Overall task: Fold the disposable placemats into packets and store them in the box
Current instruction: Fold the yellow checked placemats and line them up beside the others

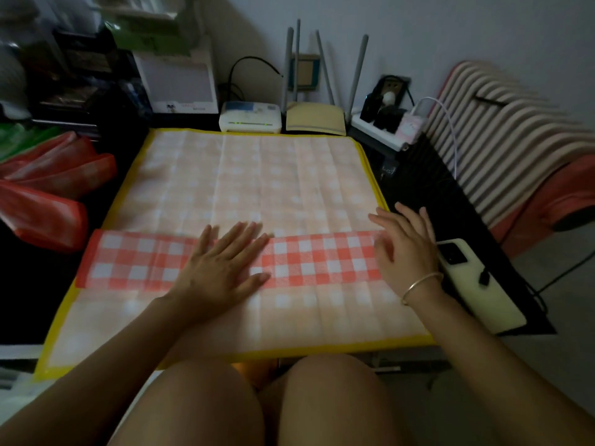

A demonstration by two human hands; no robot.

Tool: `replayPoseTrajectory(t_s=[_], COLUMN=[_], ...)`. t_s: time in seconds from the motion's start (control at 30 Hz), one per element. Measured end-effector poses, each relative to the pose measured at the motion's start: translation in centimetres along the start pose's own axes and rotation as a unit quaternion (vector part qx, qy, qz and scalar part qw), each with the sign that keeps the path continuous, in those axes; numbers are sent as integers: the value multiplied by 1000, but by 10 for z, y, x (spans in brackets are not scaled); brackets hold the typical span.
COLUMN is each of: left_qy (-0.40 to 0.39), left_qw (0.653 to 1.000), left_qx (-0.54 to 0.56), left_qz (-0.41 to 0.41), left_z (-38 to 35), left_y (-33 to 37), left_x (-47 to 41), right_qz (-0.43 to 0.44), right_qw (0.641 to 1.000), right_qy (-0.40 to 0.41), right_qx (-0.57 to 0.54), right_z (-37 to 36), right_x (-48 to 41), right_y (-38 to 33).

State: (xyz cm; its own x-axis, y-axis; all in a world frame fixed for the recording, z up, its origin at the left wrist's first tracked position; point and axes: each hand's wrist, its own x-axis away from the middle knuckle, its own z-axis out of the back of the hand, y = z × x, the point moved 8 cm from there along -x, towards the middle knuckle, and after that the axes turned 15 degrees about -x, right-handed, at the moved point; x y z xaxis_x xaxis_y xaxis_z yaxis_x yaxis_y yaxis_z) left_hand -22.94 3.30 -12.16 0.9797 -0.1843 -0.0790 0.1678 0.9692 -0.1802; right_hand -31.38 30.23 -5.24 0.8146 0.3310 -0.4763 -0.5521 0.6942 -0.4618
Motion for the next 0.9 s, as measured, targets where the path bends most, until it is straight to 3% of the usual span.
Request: replayPoseTrajectory(t_s=[0.07,0.13,0.17,0.2,0.27,0.33,0.4,0.5,0.67,0.73,0.9], left_qy=[-8,-12,-15,-23,-38,-22,-3,36,127,133,48], left_qw=[1000,1000,1000,1000,998,996,993,987,982,982,999], left_qx=[-3,-4,-8,-18,-51,-71,-102,-140,-108,-102,6], left_qz=[0,-2,-4,-10,-28,-42,-54,-75,-88,-85,-18], left_z=[-2,-2,-1,-1,4,19,33,42,50,50,34], left_y=[0,1,1,1,3,4,6,11,19,20,8], left_x=[-2,-4,-6,-7,-10,-13,-17,-20,-17,-14,-7], right_qz=[-31,-204,-329,-444,-564,-585,-589,-589,-577,-571,-529], right_qw=[996,961,905,816,648,551,493,472,487,506,579], right_qy=[53,35,-12,-58,-82,-47,-20,17,18,18,36], right_qx=[-57,-181,-270,-365,-506,-593,-640,-656,-656,-646,-619], right_z=[15,10,-5,-23,-44,-50,-55,-60,-65,-65,-59], right_x=[18,44,64,86,113,111,105,97,87,82,64], right_y=[-30,-33,-29,-29,-36,-39,-43,-49,-52,-51,-54])
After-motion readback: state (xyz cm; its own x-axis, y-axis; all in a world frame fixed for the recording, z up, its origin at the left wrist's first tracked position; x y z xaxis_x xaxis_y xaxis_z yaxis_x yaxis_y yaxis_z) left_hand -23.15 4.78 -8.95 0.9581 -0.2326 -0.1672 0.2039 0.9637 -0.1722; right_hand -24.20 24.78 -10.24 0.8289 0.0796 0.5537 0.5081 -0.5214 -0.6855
